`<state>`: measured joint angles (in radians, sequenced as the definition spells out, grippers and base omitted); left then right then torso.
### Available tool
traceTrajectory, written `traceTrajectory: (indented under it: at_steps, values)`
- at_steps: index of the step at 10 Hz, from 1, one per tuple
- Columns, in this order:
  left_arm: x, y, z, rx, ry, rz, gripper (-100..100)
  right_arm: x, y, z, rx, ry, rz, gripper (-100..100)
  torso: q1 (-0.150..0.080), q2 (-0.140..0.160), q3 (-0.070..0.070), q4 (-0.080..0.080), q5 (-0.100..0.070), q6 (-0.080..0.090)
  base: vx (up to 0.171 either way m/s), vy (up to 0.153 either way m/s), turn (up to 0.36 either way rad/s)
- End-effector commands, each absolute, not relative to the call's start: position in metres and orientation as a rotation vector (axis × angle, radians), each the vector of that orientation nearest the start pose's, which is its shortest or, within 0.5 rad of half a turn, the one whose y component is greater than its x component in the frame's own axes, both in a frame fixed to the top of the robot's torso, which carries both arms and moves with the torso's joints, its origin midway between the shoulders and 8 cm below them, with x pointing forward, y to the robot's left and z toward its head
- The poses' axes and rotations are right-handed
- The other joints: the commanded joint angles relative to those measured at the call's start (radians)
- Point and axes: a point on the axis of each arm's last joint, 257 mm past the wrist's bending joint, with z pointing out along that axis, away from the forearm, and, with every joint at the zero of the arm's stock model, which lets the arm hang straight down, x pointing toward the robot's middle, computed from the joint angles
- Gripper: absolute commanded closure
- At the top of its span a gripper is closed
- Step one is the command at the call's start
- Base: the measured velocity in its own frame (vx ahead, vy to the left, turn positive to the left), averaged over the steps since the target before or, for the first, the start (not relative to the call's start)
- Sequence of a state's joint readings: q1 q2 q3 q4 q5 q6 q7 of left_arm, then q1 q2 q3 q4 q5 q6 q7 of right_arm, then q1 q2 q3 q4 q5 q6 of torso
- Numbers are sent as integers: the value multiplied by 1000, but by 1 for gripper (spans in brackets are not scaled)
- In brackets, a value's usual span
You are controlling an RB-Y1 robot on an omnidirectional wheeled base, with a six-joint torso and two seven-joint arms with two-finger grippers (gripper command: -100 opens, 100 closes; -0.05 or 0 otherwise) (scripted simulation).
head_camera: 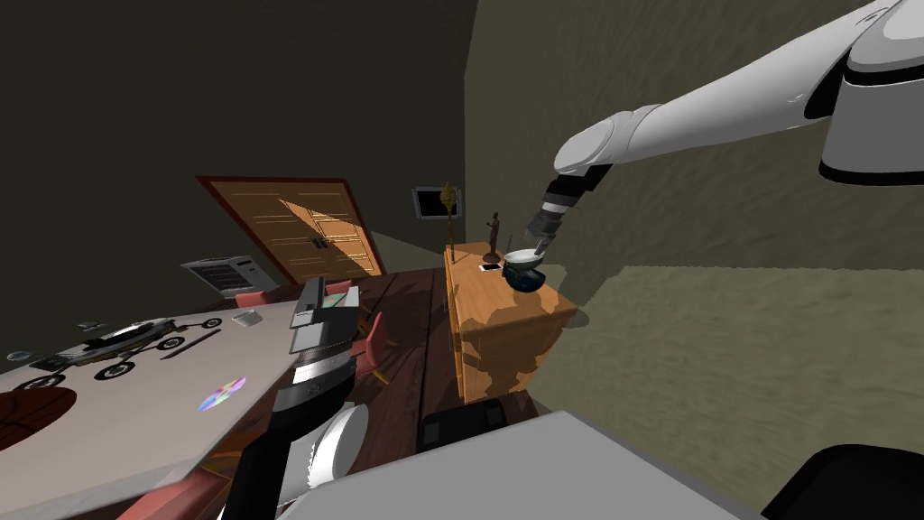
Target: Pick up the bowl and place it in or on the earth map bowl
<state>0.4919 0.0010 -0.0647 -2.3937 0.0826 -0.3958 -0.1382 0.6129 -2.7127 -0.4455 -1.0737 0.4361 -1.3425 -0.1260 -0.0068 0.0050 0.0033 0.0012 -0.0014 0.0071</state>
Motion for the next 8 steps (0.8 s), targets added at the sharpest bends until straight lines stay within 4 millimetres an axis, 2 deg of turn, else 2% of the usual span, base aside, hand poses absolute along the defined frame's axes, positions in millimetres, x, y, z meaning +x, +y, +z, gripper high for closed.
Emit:
traceTrajectory:
  at_steps: [1, 3, 4, 5, 8]
  values:
    - [340, 264, 57, -651, 593, -1304, 0, 461, -336, 96, -1849, 2199, -180, -100, 0, 0, 0, 0, 0, 0, 83, -50, -54]
    - [340, 264, 57, -651, 593, -1304, 0, 457, -329, 106, -1858, 2196, -178, -100, 1, 2, 1, 0, 0, 0, 5, -8, 5]
    - [340, 264, 57, -651, 593, -1304, 0, 460, -331, 103, -1853, 2195, -181, -100, 2, 3, 2, 1, 0, 0, 0, 0, 0]
    - [340, 264, 57, -651, 593, -1304, 0, 460, -331, 103, -1855, 2197, -178, 0, 2, 4, 2, 1, 0, 0, 0, 0, 0]
    - [340, 264, 57, -651, 593, -1304, 0, 460, -331, 103, -1855, 2197, -179, 0, 2, 4, 2, 1, 0, 0, 0, 0, 0]
